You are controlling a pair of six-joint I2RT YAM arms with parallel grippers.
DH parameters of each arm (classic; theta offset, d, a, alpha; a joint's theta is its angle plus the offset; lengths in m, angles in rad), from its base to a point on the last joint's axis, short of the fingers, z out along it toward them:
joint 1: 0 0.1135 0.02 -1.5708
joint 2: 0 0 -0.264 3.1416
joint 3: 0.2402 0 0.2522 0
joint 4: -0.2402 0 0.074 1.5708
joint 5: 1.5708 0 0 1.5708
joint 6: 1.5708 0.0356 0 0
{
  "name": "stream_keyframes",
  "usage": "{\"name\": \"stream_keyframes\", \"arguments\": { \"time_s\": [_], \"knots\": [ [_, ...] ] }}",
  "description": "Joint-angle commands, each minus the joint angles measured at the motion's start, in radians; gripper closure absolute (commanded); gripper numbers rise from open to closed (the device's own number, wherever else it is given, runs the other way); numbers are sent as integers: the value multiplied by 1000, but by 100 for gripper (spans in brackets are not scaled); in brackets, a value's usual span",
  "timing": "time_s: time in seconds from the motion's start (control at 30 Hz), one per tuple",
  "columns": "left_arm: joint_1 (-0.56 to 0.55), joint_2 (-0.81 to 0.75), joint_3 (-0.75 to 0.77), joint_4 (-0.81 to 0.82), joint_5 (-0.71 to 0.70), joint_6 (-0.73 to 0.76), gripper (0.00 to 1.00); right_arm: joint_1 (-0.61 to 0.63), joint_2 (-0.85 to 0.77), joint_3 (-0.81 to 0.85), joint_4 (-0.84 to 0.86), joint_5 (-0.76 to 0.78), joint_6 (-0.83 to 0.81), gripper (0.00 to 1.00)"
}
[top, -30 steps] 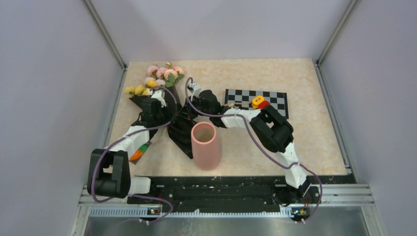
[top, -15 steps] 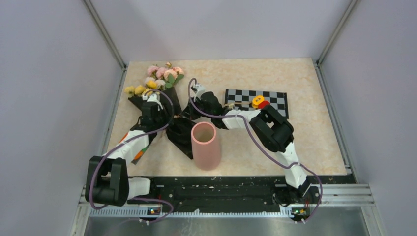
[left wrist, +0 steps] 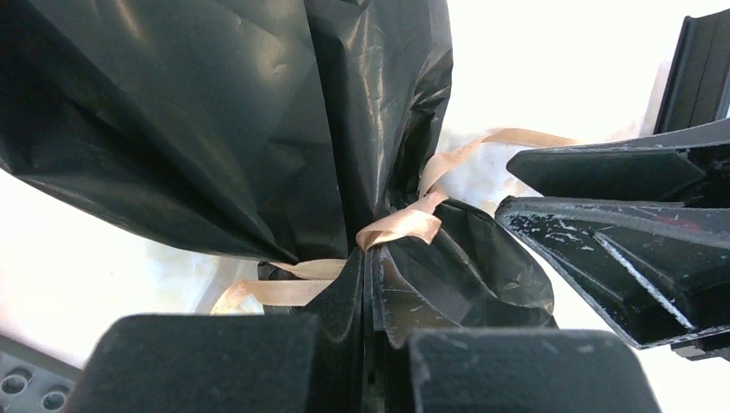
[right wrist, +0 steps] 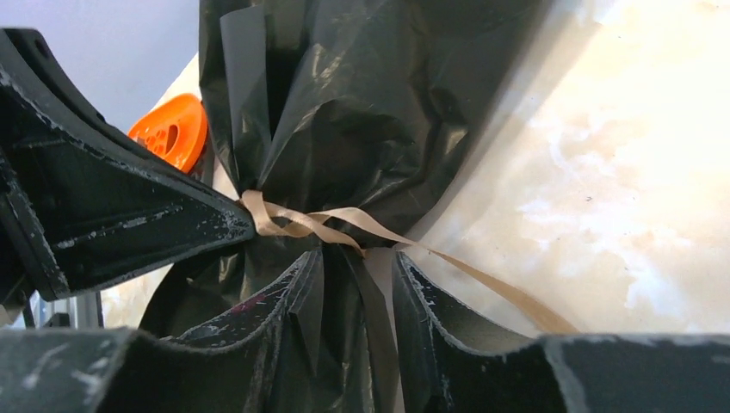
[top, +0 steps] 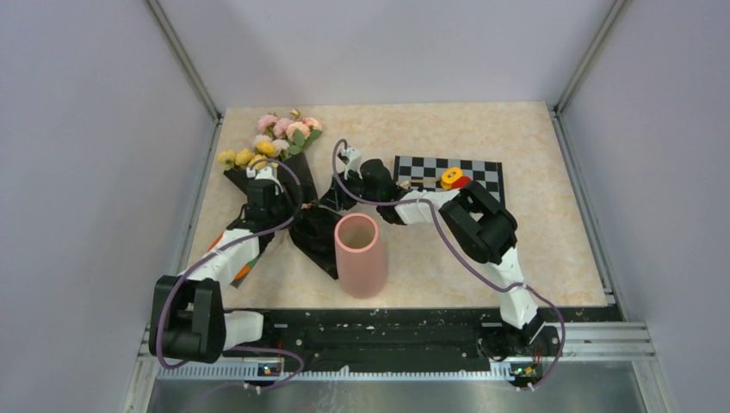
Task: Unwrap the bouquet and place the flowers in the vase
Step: Untie the ribbon from the wrapping paper.
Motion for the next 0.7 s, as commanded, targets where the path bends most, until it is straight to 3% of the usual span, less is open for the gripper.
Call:
{"name": "stream_keyframes", "arguments": {
  "time_s": [0.0,0.4,0.67],
  "knots": [
    [4,-47,-7,-10,-1,-12,100,2,-51,12,22,-72,-96,62],
    [5,-34,6,-16,11,-20,100,22,24,82,-5,-84,-165,55],
    [5,-32,11,-18,16,-23,100,41,70,140,-47,-72,-202,57]
  ]
}}
